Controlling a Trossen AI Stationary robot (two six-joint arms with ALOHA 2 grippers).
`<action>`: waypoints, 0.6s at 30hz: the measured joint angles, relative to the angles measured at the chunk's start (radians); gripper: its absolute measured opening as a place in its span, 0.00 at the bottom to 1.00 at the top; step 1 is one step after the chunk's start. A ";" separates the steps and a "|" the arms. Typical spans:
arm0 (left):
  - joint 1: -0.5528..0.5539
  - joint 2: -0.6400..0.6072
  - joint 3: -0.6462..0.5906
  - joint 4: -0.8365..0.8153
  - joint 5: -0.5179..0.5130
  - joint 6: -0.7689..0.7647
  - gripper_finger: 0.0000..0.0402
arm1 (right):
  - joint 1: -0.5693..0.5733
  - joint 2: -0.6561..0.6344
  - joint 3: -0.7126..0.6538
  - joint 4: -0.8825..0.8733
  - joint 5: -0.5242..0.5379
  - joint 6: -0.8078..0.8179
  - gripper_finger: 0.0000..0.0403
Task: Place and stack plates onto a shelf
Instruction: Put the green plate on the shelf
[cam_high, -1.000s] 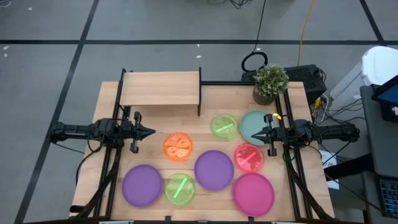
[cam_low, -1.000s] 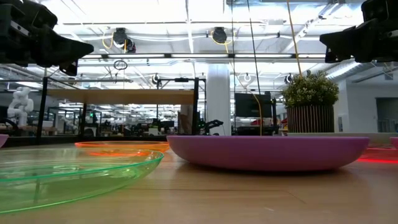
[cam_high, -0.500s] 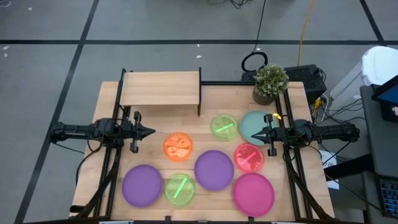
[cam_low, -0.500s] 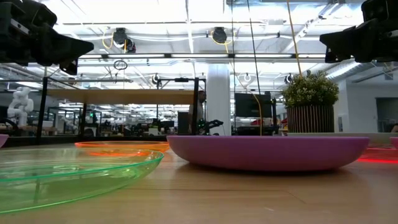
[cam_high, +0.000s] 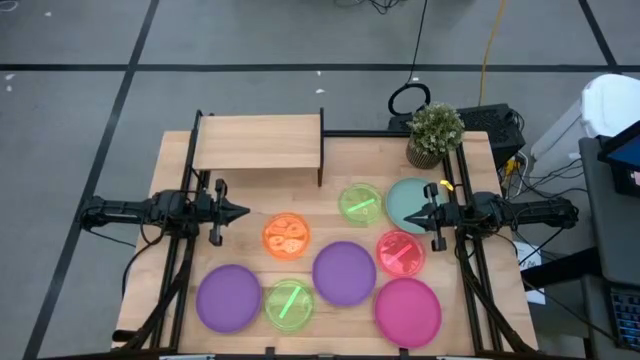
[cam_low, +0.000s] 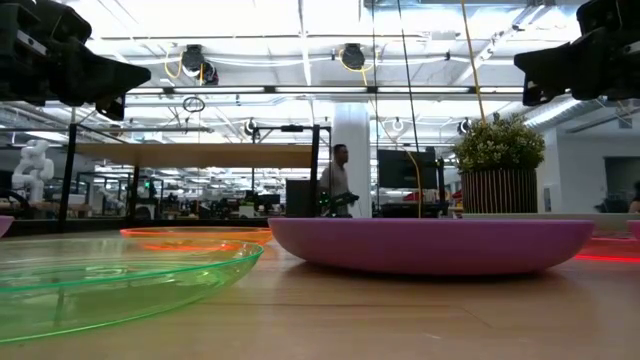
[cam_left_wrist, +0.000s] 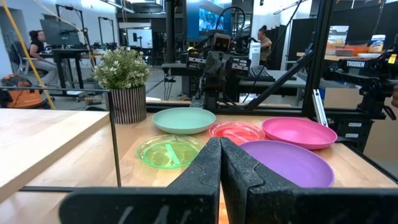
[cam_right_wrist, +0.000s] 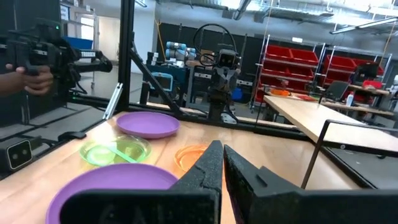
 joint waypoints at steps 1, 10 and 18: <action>0.000 0.000 0.000 0.000 0.000 0.000 0.01 | 0.000 0.000 0.000 0.009 0.001 0.000 0.00; 0.000 0.000 0.000 -0.001 0.000 0.029 0.01 | 0.000 0.000 0.013 0.041 0.014 -0.008 0.00; 0.000 0.000 0.000 -0.001 0.000 0.035 0.01 | 0.000 0.002 0.056 0.038 0.151 -0.054 0.00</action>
